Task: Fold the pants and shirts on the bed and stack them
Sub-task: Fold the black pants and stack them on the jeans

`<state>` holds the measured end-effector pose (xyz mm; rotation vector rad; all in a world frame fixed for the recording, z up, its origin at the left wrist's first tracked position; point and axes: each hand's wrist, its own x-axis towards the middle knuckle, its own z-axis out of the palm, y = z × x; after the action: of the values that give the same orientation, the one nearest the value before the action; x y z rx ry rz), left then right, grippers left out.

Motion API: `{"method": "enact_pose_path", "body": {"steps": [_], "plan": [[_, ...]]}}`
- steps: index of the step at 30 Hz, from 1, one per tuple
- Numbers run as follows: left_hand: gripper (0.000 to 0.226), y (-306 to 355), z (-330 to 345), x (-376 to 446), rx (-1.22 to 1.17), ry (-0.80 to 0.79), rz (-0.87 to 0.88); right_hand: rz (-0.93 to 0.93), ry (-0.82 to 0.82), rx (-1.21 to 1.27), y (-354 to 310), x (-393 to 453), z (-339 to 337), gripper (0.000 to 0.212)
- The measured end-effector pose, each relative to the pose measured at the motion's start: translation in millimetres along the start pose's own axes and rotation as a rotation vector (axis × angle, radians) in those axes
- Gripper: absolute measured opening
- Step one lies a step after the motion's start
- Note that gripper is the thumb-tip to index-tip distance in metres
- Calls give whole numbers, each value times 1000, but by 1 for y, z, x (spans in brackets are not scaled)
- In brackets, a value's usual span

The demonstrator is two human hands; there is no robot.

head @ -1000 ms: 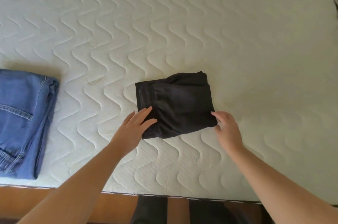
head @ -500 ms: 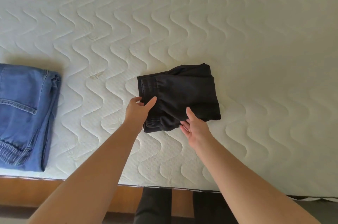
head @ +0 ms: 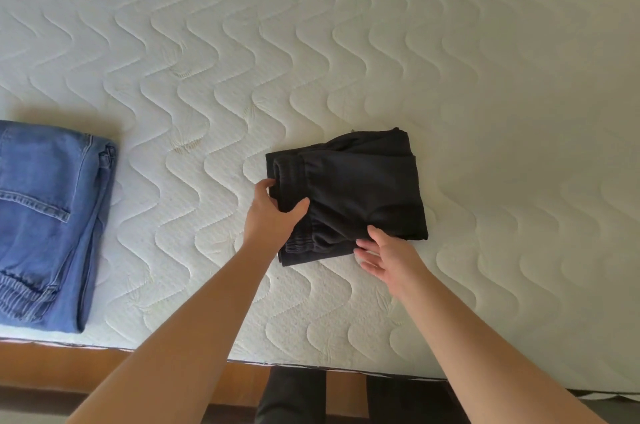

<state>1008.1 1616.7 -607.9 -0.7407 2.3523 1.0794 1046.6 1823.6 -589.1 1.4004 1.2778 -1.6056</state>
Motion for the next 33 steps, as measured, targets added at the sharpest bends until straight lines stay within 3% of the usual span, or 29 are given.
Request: {"method": "enact_pose_path", "body": {"steps": [2,5,8,11,14,17,27,33], "plan": [[71,4,5,-8,126,214,127,-68,175,-303,-5,-9,-7,29],[53,22,10,-13,225,442,496,-550,415,-560,-13,-16,-15,34],[48,42,26,0,457,358,801,-1037,404,-700,-36,-8,-3,20],[55,44,44,15,728,206,788,-1292,433,-1075,-59,22,24,44],[63,23,58,26,879,144,658,-1309,383,-1444,-64,53,43,55],[64,14,69,33,912,160,631,-1260,389,-1625,-65,83,43,59],[61,16,54,42,807,43,641,-1189,481,-1656,-77,99,-13,70],[59,-20,31,24,378,97,351,-1128,431,-1552,-74,93,-42,73]]}}
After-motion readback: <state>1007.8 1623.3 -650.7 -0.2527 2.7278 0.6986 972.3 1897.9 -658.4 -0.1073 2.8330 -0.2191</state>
